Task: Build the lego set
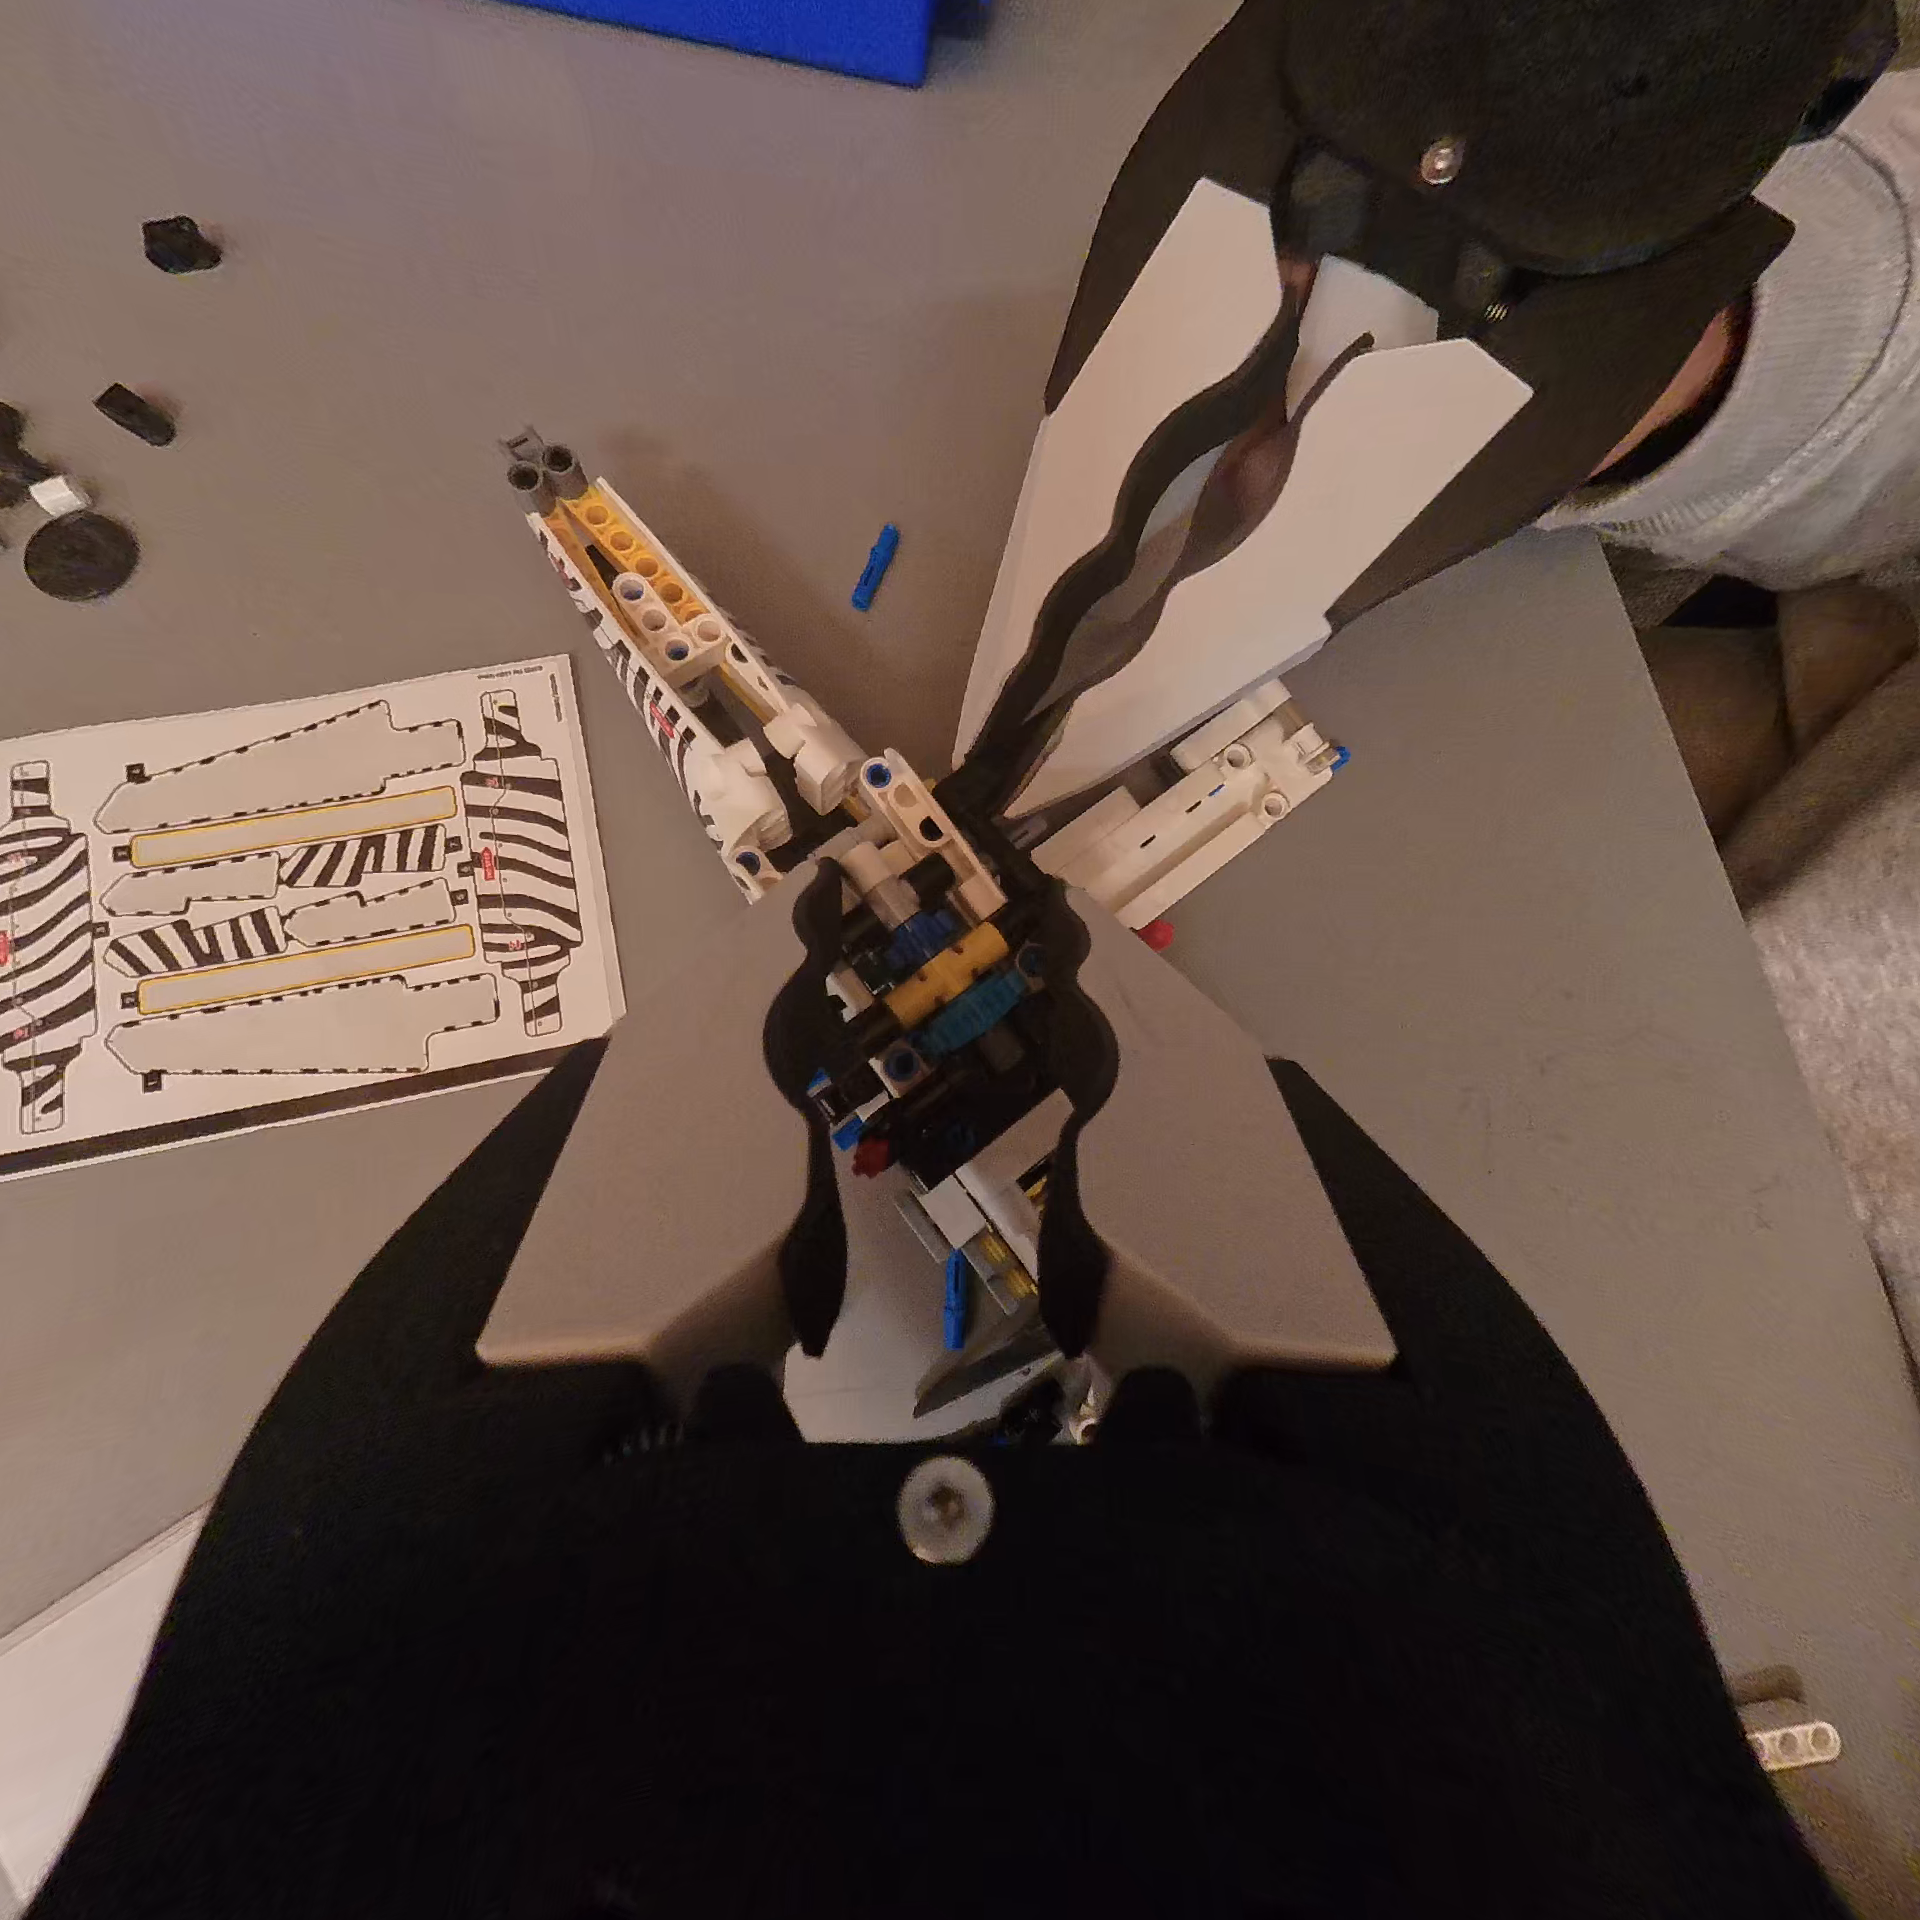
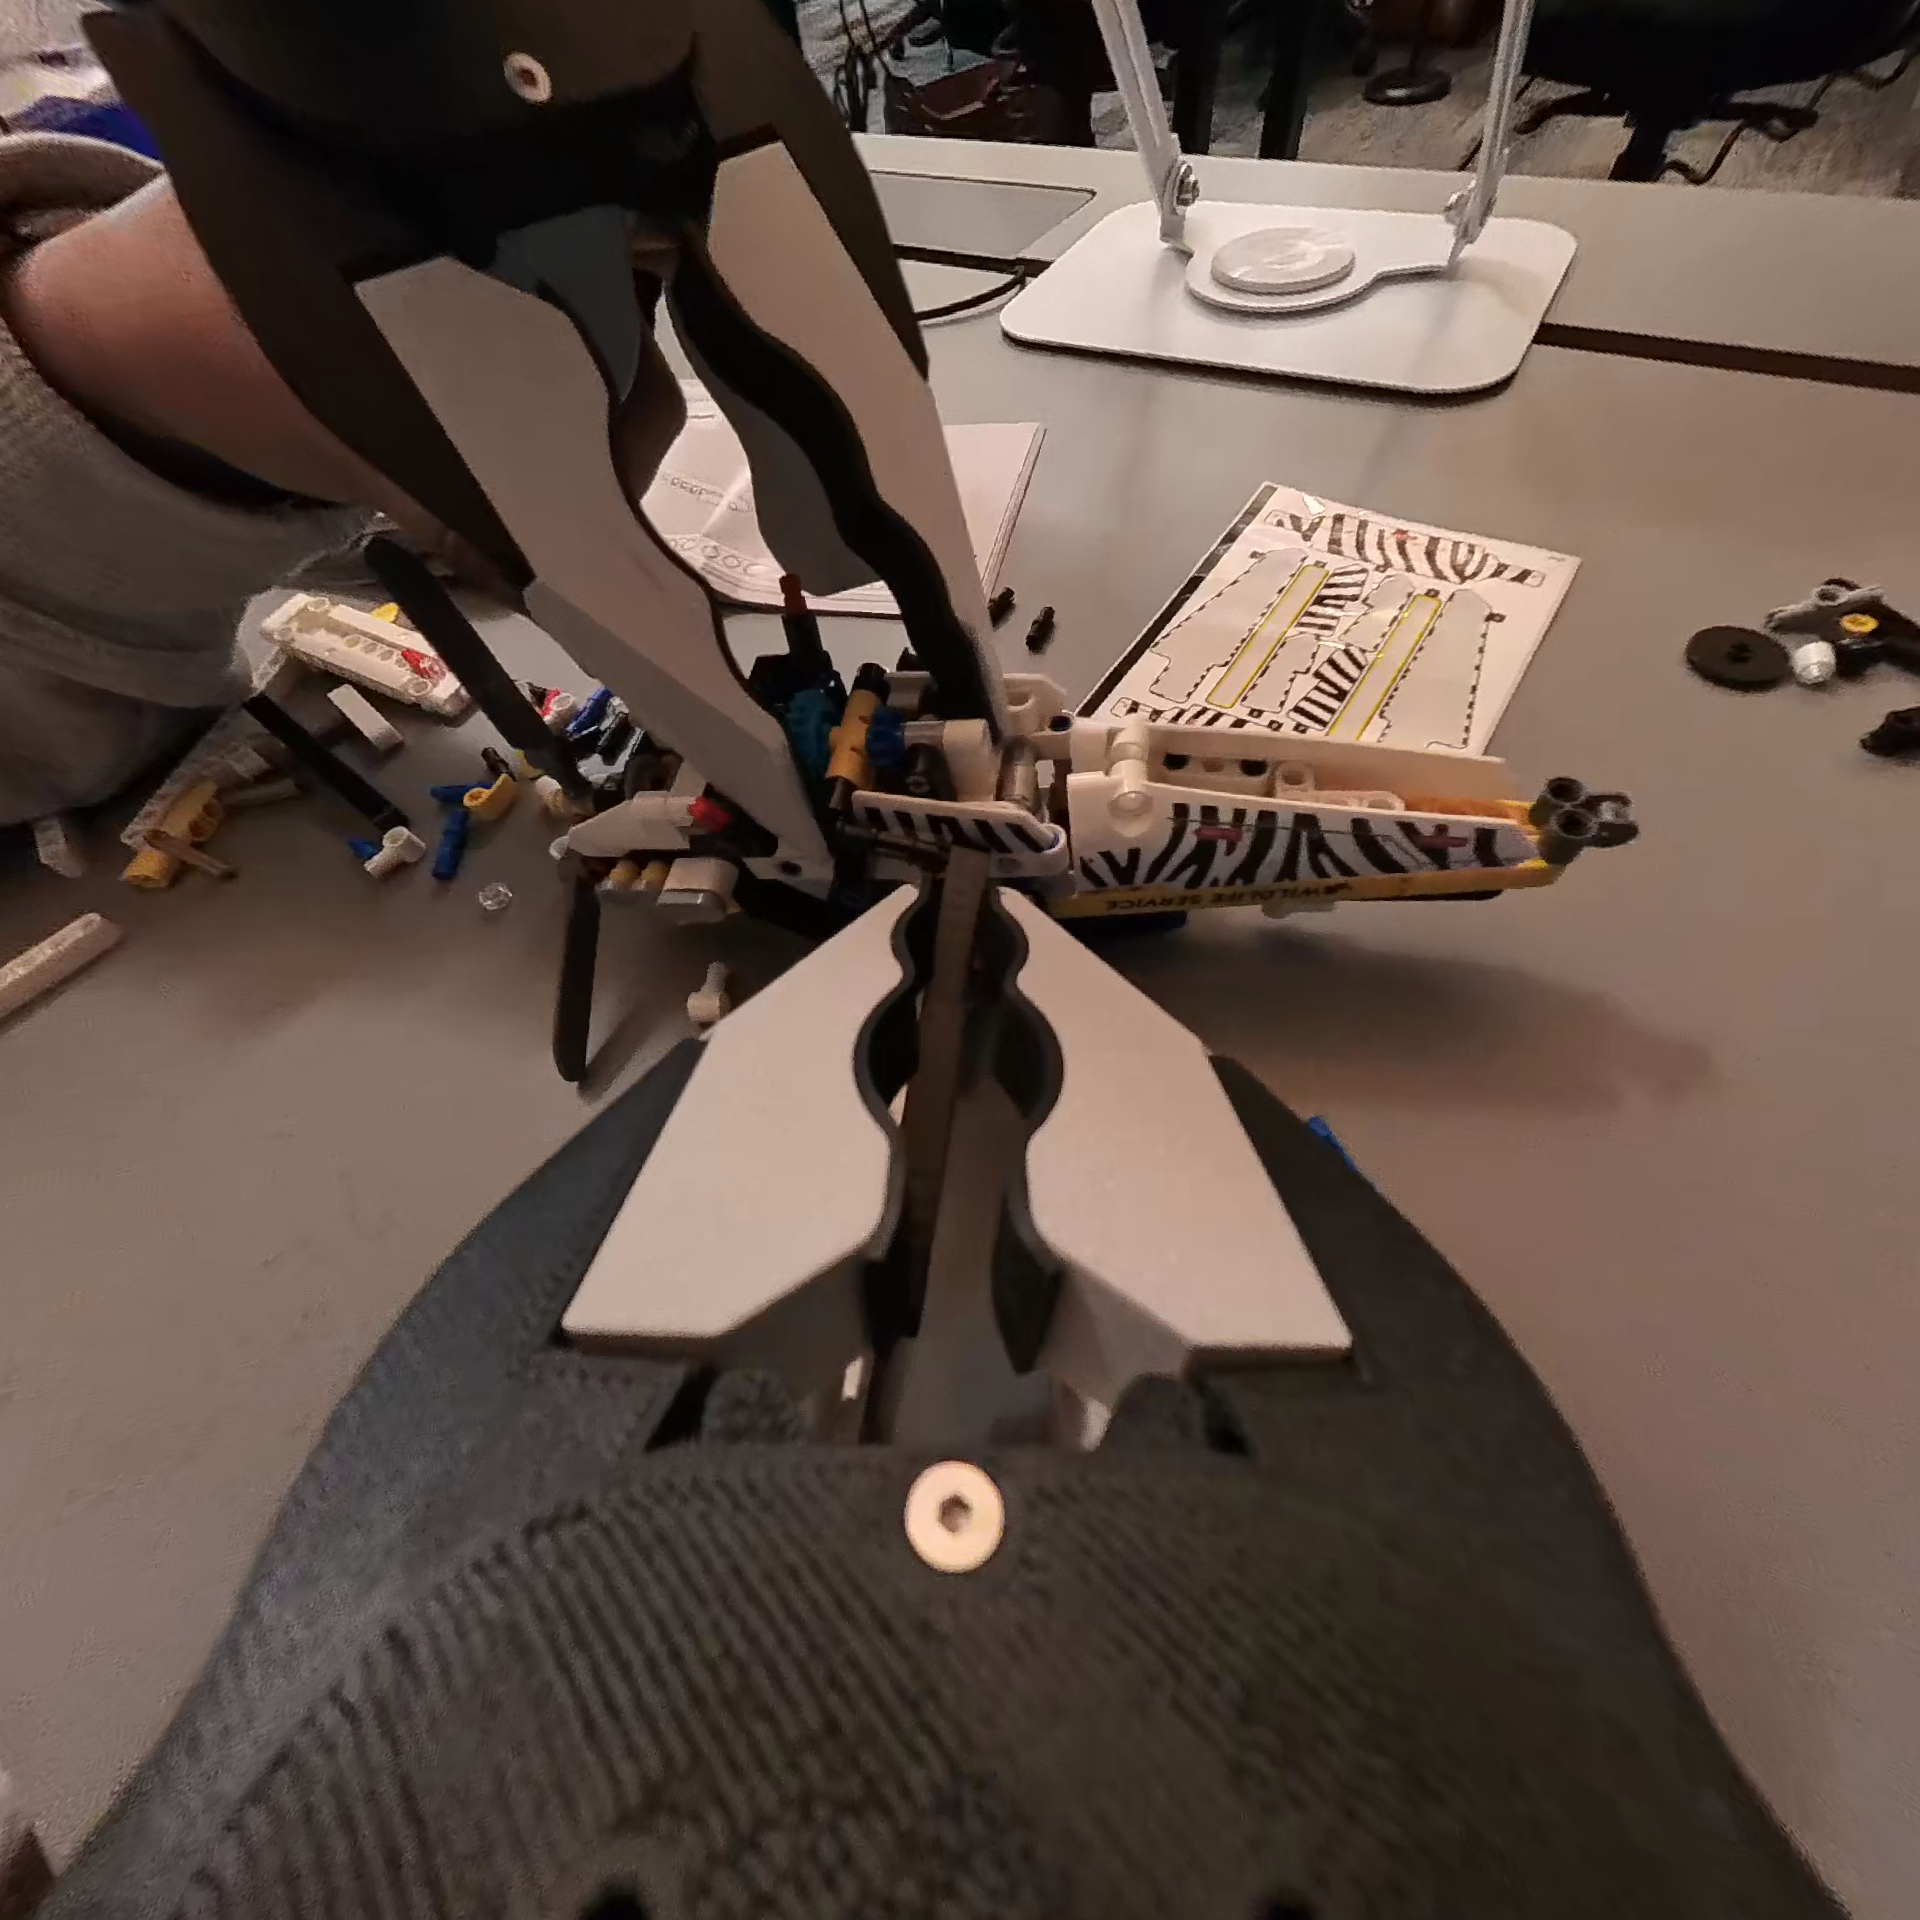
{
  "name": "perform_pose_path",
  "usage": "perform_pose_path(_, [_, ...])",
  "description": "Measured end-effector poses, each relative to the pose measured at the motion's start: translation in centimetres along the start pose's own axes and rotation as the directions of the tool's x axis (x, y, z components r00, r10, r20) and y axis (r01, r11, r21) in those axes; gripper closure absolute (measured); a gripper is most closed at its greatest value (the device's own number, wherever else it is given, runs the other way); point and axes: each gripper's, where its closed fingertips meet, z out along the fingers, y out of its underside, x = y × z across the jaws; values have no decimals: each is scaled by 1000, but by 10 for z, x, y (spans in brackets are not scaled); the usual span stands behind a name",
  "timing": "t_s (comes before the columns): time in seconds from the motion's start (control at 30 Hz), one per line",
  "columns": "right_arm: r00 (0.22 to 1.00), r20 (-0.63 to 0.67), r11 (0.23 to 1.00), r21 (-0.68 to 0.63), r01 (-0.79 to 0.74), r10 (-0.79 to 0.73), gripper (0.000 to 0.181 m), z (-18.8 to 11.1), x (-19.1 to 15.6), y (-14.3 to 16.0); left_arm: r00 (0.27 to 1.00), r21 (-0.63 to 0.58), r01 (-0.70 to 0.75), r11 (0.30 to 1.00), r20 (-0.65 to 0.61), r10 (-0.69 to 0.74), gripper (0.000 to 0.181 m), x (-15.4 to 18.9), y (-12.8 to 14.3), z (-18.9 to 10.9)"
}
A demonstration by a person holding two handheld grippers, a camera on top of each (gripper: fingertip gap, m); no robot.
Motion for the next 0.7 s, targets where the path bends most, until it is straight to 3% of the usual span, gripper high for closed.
perform_pose_path(0.4, [991, -34, 991, -16, 133, -133, 175, 1, 1, -1, 1000, 10, 24, 1000, -16, -24, 145, -1, 0, 0])
perform_pose_path(0.7, [993, 53, 994, -12, -109, 109, 175, 2, 1, 1, 999, 24, 27, 999, -22, -27, 146, -2, 0, 0])
